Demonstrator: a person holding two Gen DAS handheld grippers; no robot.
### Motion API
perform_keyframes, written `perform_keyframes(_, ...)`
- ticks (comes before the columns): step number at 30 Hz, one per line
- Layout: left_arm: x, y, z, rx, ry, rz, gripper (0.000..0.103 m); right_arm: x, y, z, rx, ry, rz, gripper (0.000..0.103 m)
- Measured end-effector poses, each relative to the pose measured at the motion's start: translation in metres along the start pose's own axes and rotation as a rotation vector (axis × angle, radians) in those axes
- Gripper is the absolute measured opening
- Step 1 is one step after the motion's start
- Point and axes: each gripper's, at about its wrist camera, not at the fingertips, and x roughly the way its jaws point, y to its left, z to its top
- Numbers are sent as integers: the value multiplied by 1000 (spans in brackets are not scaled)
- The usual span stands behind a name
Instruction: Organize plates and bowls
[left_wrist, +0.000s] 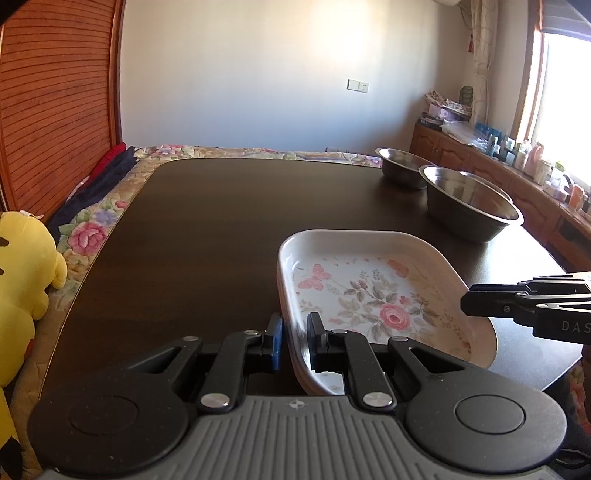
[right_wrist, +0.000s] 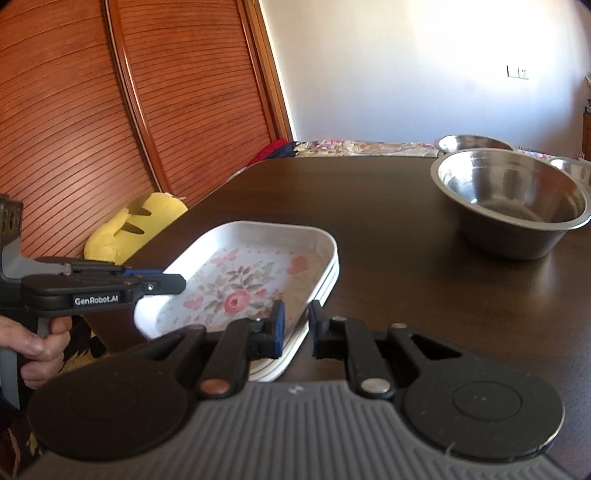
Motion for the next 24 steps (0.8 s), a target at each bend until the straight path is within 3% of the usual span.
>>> perform_keyframes(3, -3, 3, 2, -13, -23, 11, 42, -7, -2, 3, 4, -30, -7, 15)
perform_keyframes(8, -7, 1, 9, -4, -48, 19, 62, -15, -8, 9, 3, -62, -29, 15)
perform_keyframes(13, -8, -6, 16, 11, -74, 26, 90, -22, -18, 10, 7, -94, -53, 20)
perform_keyframes(14, -7, -6, 17, 14, -77, 29, 92, -24, -20, 9, 11, -101, -58, 24)
perform_keyframes(16, -5, -11, 20, 23, -82, 37, 99, -28, -26, 10, 19, -117, -71, 44)
perform_keyframes(20, 1, -22, 27, 28, -94, 40, 103, -37, -40, 11, 29, -156, -106, 59)
perform_keyframes(24, 11, -37, 37, 37, -89, 16, 103, -51, -59, 12, 45, -215, -154, 83)
